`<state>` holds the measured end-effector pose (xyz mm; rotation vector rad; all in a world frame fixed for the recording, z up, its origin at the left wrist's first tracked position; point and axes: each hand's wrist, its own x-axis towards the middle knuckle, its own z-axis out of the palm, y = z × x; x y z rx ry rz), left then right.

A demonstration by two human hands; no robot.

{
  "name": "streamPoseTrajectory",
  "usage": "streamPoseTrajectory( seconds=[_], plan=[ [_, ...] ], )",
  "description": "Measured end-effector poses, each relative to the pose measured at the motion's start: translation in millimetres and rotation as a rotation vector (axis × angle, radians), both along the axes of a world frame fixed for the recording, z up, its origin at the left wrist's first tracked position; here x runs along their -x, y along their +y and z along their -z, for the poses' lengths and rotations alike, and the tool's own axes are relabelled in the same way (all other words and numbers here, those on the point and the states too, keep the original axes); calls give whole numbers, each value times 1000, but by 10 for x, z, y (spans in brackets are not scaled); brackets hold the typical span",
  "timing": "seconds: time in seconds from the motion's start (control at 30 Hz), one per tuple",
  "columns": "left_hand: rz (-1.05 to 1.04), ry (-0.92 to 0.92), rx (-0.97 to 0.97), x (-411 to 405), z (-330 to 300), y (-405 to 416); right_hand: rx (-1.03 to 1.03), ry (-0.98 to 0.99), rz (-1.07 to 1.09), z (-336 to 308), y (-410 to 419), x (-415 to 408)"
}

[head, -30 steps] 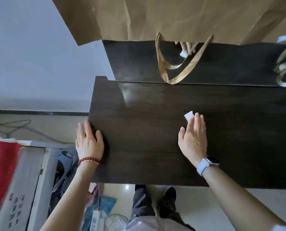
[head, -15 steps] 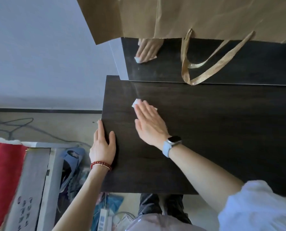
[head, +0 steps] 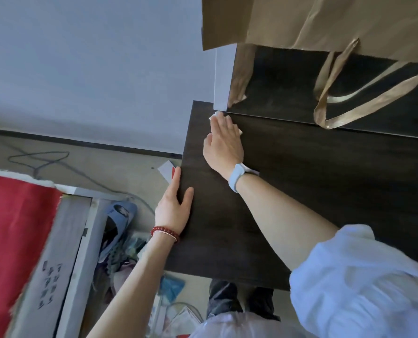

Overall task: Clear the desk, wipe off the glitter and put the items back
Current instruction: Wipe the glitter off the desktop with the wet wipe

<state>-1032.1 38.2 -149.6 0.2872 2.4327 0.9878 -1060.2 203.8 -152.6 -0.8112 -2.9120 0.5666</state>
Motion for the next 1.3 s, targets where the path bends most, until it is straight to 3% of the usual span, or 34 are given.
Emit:
streamPoseTrajectory(
  seconds=[0.23,0.43,0.53,0.63,0.7,0.83,1.1,1.2,1.3],
  plan=[
    [-57,-172,-253,65,70,-242,48,6,-397,33,-57,-485],
    [-65,-227,-284,-169,14,-538,103,-17,-801,-1,-564,-1429],
    [-53,-247,-265,-311,55,-699,51,-10,-676,0,-523,-1152],
    [-82,-264,-271,-418,40,-776,149,-46,-446,-17,-588,-757],
    [-90,-254,-253,-478,35,-833,149,-33,-454,-8,-752,-778],
    [-147,-222,-224,-618,51,-1027,118,-19,-649,17,-1149,-1299],
    [-242,19,-133,-909,-31,-1021,153,30,-687,-4,-1301,-2047],
    [-176,63,-64,-994,-1,-811,133,-7,-599,-6,-1099,-2450],
    [-158,78,-7,-1094,50,-674,112,-25,-354,-8,-815,-2950]
  ],
)
